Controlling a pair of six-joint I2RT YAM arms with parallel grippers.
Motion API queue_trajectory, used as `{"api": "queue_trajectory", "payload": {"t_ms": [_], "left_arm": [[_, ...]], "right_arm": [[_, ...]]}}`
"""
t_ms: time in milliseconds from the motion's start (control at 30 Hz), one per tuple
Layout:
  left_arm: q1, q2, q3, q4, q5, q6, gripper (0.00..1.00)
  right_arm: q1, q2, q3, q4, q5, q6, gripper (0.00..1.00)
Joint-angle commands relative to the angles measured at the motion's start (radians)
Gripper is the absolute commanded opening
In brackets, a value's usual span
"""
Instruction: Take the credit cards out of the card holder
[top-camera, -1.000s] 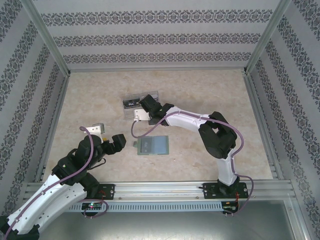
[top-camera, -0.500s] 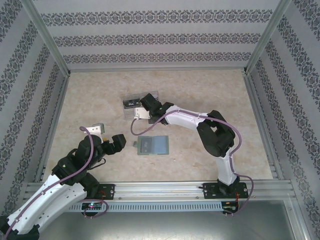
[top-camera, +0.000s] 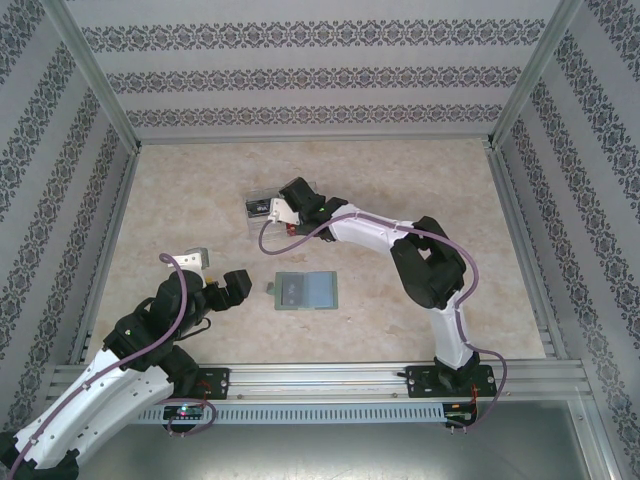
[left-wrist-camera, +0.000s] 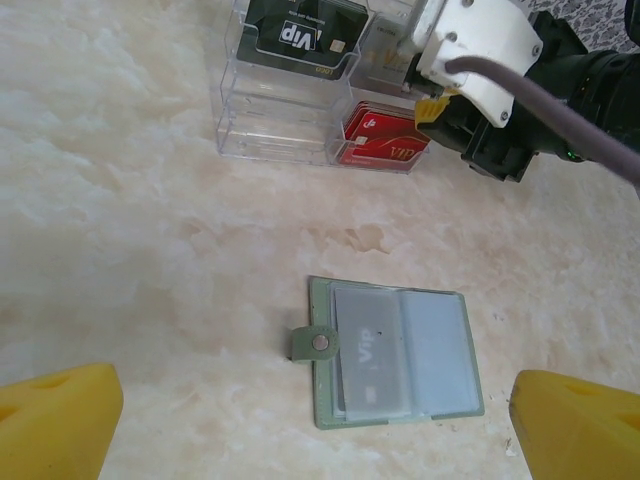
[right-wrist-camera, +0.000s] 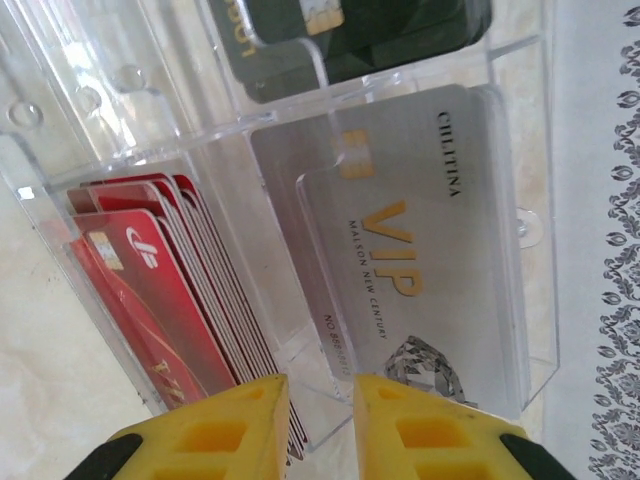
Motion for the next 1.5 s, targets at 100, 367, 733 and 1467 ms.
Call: {"api": "queue_trajectory", "payload": {"t_ms": [100,367,733,1467], "left_arm": [[0.001,0.007,-0.010,0.003,0.036,0.004,1.00],[0.000,0.133,-0.004,0.078,0.154,0.008,0.97],[-0.007,0.389,0.005,0.272,0.295,-0.040,0.70],[-0.048,0.851,0.055,0.556,0.409,-0.072,0.53]], "right_arm": [[0.002,-0.191,-0.105,0.029,-0.048,0.250,0.22],[0.036,-0.418,-0.300,-0.028,-0.099,0.708,0.17],[0.039,-0.663,-0.690,0.070,-0.326,1.123,0.00],[0.064,-0.546,-0.916,0.279,-0.366,1.319,0.00]]}}
